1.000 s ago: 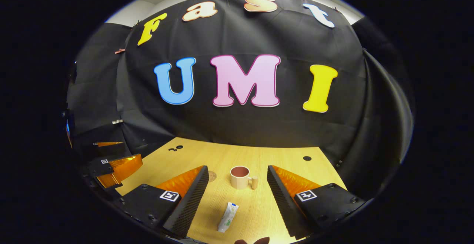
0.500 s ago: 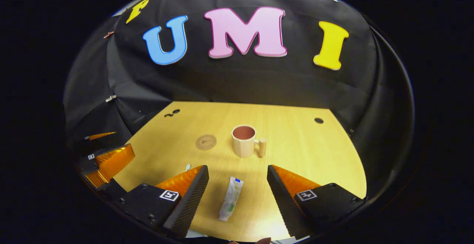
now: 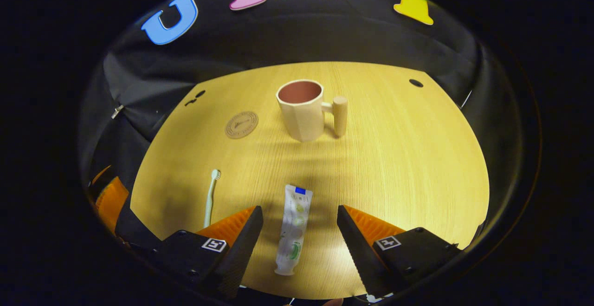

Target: Put the toothbrush and toothpaste on the desktop into the cup, then pick up the cup and place it on the coaster on the desktop.

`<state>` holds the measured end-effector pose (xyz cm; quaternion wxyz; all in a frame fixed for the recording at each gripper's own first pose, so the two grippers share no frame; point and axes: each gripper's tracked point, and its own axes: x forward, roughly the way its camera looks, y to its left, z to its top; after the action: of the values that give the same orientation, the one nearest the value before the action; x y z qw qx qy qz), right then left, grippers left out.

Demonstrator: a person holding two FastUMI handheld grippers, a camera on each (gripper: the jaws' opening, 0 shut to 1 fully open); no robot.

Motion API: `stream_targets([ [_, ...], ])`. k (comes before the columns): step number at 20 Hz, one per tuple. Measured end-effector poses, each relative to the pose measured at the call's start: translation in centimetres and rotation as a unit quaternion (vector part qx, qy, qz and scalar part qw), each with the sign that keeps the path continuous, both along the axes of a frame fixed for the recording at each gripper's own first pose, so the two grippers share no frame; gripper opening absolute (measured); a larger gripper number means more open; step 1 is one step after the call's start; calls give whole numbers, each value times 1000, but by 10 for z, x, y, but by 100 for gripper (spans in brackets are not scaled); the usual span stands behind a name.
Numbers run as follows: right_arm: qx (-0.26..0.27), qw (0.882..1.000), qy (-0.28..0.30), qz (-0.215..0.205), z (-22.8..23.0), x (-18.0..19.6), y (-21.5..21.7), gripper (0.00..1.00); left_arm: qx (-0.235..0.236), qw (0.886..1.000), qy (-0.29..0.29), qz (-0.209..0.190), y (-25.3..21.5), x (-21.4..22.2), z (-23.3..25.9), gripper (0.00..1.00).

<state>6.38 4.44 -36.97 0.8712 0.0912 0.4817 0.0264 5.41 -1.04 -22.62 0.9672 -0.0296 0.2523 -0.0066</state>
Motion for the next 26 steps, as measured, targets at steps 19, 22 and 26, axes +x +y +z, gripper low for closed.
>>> stream_targets([
  [19, -57, 990, 126, 8, -62, 3, 7, 69, -8, 999, 27, 38, 18, 3, -30, 98],
  [22, -63, 988, 140, 7, -64, 3, 8, 58, -17, 999, 23, 34, 15, 4, -29, 98],
  [26, -54, 985, 165, -3, -64, 0, 7, 47, -38, 998, 32, 26, 7, 4, -33, 97],
])
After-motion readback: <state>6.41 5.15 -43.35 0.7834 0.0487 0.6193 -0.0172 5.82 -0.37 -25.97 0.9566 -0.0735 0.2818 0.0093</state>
